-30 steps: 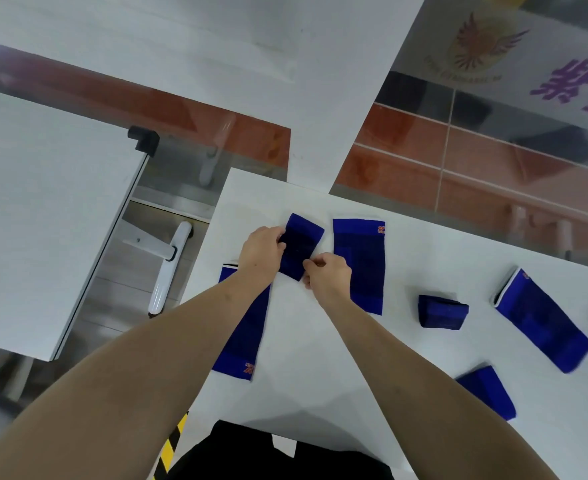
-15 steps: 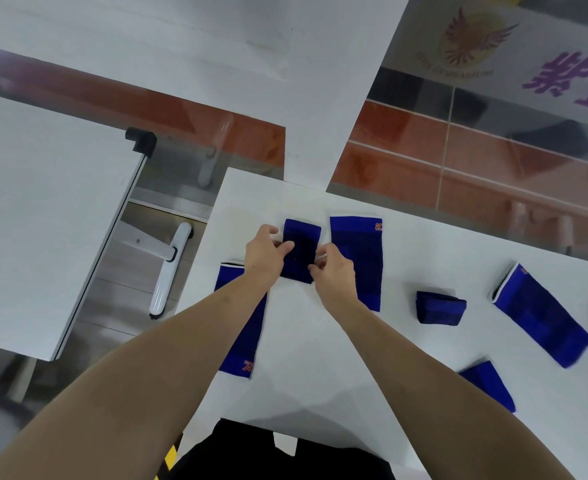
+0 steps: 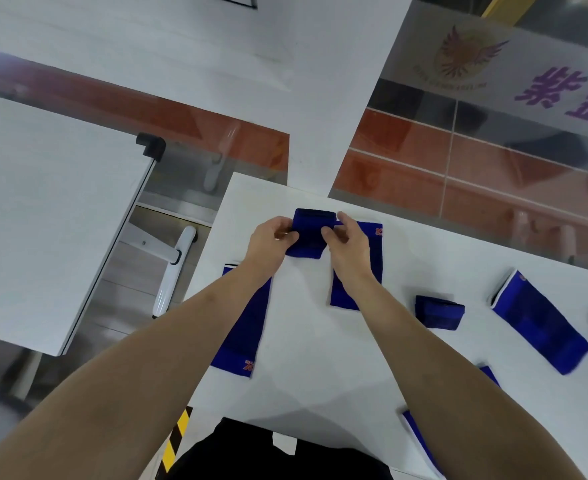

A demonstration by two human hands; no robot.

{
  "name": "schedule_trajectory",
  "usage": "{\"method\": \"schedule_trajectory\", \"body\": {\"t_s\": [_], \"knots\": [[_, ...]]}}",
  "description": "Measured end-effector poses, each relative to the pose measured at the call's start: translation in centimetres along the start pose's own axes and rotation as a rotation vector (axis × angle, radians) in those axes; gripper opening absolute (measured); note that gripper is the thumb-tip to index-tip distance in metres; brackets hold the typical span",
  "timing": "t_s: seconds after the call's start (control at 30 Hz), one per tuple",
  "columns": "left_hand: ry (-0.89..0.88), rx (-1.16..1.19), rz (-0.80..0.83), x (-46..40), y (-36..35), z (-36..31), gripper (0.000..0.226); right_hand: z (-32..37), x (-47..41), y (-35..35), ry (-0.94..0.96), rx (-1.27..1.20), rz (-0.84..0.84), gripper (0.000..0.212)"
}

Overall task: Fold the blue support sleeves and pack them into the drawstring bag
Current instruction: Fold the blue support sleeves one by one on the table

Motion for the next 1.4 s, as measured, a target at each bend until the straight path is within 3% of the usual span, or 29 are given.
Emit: {"method": "schedule_trajectory", "body": {"t_s": [0.1, 0.23, 0.4, 0.6, 0.73, 1.03, 1.2, 1.33, 1.4], "knots": [[-0.132, -0.086, -0.054, 0.7, 1.0, -1.6, 0.022, 1.8, 1.1, 0.6, 0.186, 0.162, -0.002, 0.020], [-0.283, -0.357, 0.031, 2.7, 0.5, -1.0, 0.024, 0.4, 3.4, -0.4, 0.476, 0.529, 0.075, 0.024], [-0.252, -0.454, 0.142, 4.0, -1.0, 2.0, 0.023, -2.9, 4.4, -1.2, 0.423, 0.683, 0.202, 0.029], [-0.233, -0.403, 0.118, 3.0, -1.5, 2.0, 0.030, -1.9, 3.1, -1.2, 0.477, 0.761, 0.092, 0.033], [-0.159, -0.361, 0.125, 1.4, -1.8, 2.5, 0.045, -1.8, 1.0, -1.5, 0.391, 0.820, 0.091, 0.036], [-0.082, -0.588, 0.215, -2.5, -2.9, 3.1, 0.044, -1.0, -2.4, -2.1, 0.358, 0.946, 0.111, 0.041], [-0.078, -0.594, 0.159, -3.5, -2.5, 3.6, 0.031, -0.2, -3.8, -2.8, 0.367, 1.075, 0.110, 0.042], [-0.100, -0.616, 0.106, -3.1, -2.6, 3.4, 0.033, -0.4, -4.1, -3.2, 0.366, 1.164, 0.090, 0.046], [-0.195, -0.665, 0.031, -2.2, -2.1, 2.2, 0.040, -0.5, -3.8, -3.2, 0.369, 1.178, 0.068, 0.045]]}}
Point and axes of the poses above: each hand's wrist, its own x-axis away from the middle knuckle, its own y-axis out of the back of the hand, z = x × y, the point moved 10 cm from there along -x, towards the middle knuckle, and after that the axes turned 6 degrees about -y, right-handed, at the moved point
